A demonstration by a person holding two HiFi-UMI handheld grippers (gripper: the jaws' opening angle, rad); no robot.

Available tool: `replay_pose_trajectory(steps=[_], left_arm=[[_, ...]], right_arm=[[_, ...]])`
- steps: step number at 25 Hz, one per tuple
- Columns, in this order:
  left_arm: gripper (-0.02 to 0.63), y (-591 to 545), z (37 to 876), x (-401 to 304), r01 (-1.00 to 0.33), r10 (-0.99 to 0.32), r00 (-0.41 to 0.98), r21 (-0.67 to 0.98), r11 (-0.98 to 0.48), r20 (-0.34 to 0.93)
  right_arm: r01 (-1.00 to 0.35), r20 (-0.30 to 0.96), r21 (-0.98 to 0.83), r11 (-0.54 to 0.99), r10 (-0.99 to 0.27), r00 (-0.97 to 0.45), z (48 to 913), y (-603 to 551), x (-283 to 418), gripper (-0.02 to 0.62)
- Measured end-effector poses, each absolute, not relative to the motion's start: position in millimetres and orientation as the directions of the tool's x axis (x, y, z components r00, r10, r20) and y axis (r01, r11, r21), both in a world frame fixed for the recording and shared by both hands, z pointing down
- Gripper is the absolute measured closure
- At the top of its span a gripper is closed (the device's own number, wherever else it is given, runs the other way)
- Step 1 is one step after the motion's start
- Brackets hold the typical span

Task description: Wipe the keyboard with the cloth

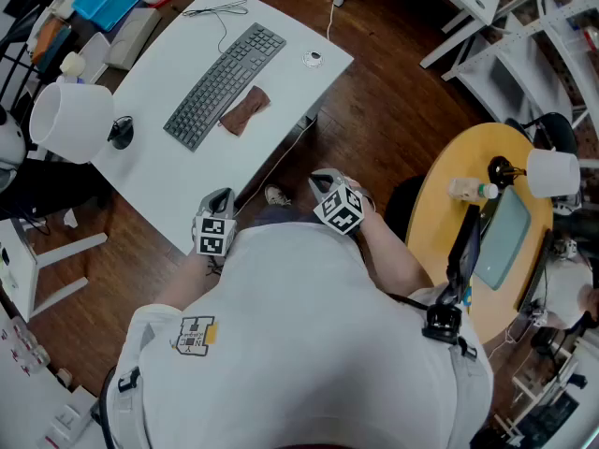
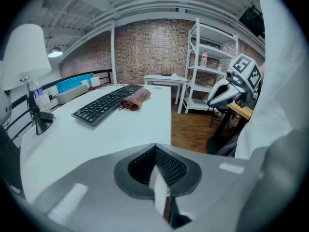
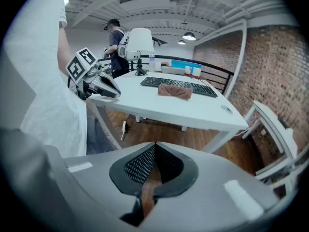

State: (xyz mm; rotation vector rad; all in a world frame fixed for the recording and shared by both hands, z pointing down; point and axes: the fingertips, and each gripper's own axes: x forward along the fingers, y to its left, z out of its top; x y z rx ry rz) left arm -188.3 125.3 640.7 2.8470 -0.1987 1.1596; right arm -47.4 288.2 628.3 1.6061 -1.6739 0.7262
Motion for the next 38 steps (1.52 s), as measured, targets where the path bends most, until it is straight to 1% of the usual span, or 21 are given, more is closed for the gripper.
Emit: replay_pose_trajectory(steps=[3,5,9,12,15,16,18,19,23,25,26,27,28,29,31,34,38], left_arm=[[0.606,96,633,-167,-0.189,-0.133,0.728,0.009,-0.982,0.673],[0.606,87,628,-164,-0.225,-0.161,0.732,0.012,-0.974,0.662],[0.606,84,622,-171,-0.353,-0.261,0.711,0.011,-0.936,0.653],[0.606,79,623,-165,-0.438,-0.331,0.687,0.005,-0.899,0.647],[0.606,71,627,-158,-0.52,-0.394,0.645,-0.002,-0.854,0.655],[0.606,70,628,-157,-0.557,-0.419,0.623,-0.001,-0.831,0.661],[0.606,68,628,-153,-0.628,-0.464,0.575,0.001,-0.778,0.673],[0.606,66,627,-151,-0.654,-0.481,0.556,-0.001,-0.757,0.678],[0.606,50,626,-139,-0.715,-0.524,0.501,-0.012,-0.699,0.688],[0.606,43,624,-140,-0.744,-0.543,0.479,-0.009,-0.668,0.69],[0.606,40,622,-141,-0.755,-0.548,0.473,-0.003,-0.656,0.69],[0.606,38,622,-142,-0.762,-0.55,0.471,0.004,-0.648,0.69],[0.606,37,622,-144,-0.763,-0.547,0.472,0.01,-0.647,0.692],[0.606,36,623,-146,-0.759,-0.539,0.475,0.014,-0.651,0.695],[0.606,35,627,-150,-0.746,-0.52,0.482,0.019,-0.665,0.705],[0.606,29,630,-156,-0.735,-0.503,0.494,0.031,-0.677,0.71],[0.606,14,631,-163,-0.733,-0.513,0.501,0.027,-0.68,0.697]], right_arm=[[-0.974,0.775,0.137,0.183,-0.632,-0.01,609,229,-25,0.595],[-0.935,0.761,0.199,0.293,-0.648,-0.041,594,195,-21,0.595],[-0.815,0.733,0.288,0.503,-0.663,-0.15,570,135,-18,0.594],[-0.713,0.742,0.321,0.624,-0.633,-0.22,568,92,-8,0.592],[-0.59,0.8,0.29,0.754,-0.529,-0.283,584,64,-2,0.446],[-0.533,0.82,0.279,0.798,-0.487,-0.299,590,59,-1,0.413],[-0.415,0.849,0.266,0.87,-0.415,-0.326,602,51,1,0.37],[-0.367,0.858,0.259,0.893,-0.387,-0.337,608,47,1,0.362],[-0.237,0.889,0.218,0.947,-0.293,-0.352,632,36,5,0.354],[-0.194,0.899,0.193,0.962,-0.252,-0.358,642,36,2,0.354],[-0.184,0.902,0.181,0.966,-0.238,-0.361,645,36,0,0.361],[-0.18,0.904,0.172,0.969,-0.228,-0.361,647,36,-2,0.385],[-0.178,0.907,0.164,0.97,-0.219,-0.359,649,35,-3,0.426],[-0.178,0.911,0.152,0.972,-0.208,-0.357,650,35,-4,0.453],[-0.196,0.916,0.124,0.973,-0.188,-0.355,650,37,-6,0.49],[-0.246,0.907,0.101,0.964,-0.19,-0.377,639,33,-11,0.503],[-0.305,0.856,0.138,0.942,-0.269,-0.442,598,-10,-40,0.503]])
